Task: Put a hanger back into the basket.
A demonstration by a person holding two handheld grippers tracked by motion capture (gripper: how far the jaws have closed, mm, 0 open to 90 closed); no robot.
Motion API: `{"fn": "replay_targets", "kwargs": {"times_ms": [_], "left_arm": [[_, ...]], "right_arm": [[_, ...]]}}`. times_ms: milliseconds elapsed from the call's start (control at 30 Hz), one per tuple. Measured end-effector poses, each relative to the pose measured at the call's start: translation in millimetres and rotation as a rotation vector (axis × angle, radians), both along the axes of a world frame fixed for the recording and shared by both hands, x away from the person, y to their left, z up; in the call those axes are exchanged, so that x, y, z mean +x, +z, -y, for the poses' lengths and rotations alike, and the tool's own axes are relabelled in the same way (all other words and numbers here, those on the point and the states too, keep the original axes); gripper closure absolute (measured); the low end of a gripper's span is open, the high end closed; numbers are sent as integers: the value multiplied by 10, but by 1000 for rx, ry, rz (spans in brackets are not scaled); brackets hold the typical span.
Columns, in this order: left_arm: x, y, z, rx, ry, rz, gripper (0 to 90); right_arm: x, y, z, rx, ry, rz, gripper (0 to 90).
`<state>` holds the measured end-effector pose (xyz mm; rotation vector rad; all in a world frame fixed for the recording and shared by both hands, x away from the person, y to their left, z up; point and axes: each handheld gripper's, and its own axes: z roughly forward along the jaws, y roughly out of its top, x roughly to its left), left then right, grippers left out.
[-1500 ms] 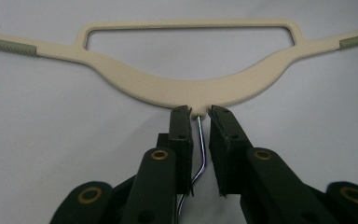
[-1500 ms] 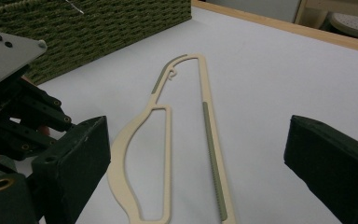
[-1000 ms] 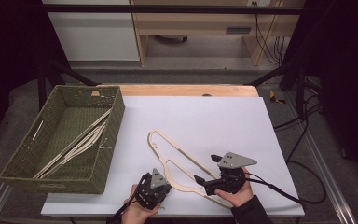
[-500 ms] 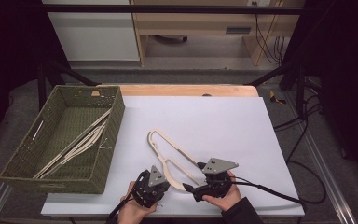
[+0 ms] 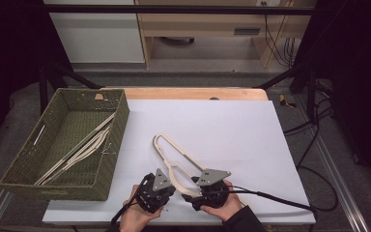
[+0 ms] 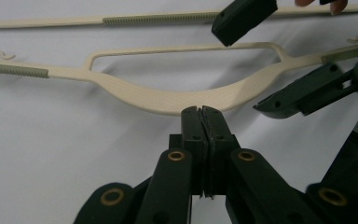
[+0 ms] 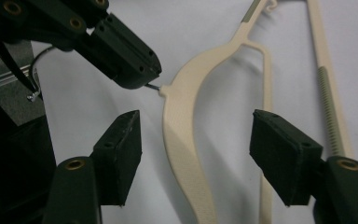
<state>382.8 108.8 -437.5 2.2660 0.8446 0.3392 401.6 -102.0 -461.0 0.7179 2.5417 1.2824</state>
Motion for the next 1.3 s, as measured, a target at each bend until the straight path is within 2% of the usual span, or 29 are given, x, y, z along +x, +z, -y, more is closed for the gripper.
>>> {"fn": "replay_targets", "kwargs": {"times_ms": [133,300,367,567,800,867,933,967,1000,1067,1133,1200,1267,1300], "left_arm": [[6,9,1,3,-5,4,889],[8,6,5,7,-6,-5,889],[7,5,6,10,-7,-6,889],[5,-1,7,15,-9,-4,889],[1,4,4,9,-13,-5,891],[-8,28,1,-16,-26,-18,900],[-35,45,18,-10,-33,-2,900],[-38,43,20,-10,-32,1,900],[-34,40,18,-10,-32,2,900],[-20,35,-7,-14,-23,3,900],[-2,22,-49,-34,-12,3,900],[19,-7,-81,-43,-2,2,900],[40,-67,-102,-55,5,-23,897],[51,-102,-102,-43,4,-32,877]], "right_arm": [[11,-51,-46,-53,8,-2,424],[16,-88,-102,-91,23,-12,517],[17,-94,-119,-114,36,0,553],[26,-111,-136,-125,68,-10,691],[42,-108,-138,-130,82,-30,702],[50,-116,-143,-134,76,-43,667],[56,-130,-144,-140,97,-52,738],[43,-129,-151,-138,84,-56,835],[47,-113,-139,-132,97,-52,900],[45,-84,-123,-123,94,-40,900],[37,-69,-113,-118,88,-14,835],[36,-59,-103,-113,80,-13,786],[30,-39,-90,-106,62,-1,722],[28,-27,-79,-101,56,2,682]]}}
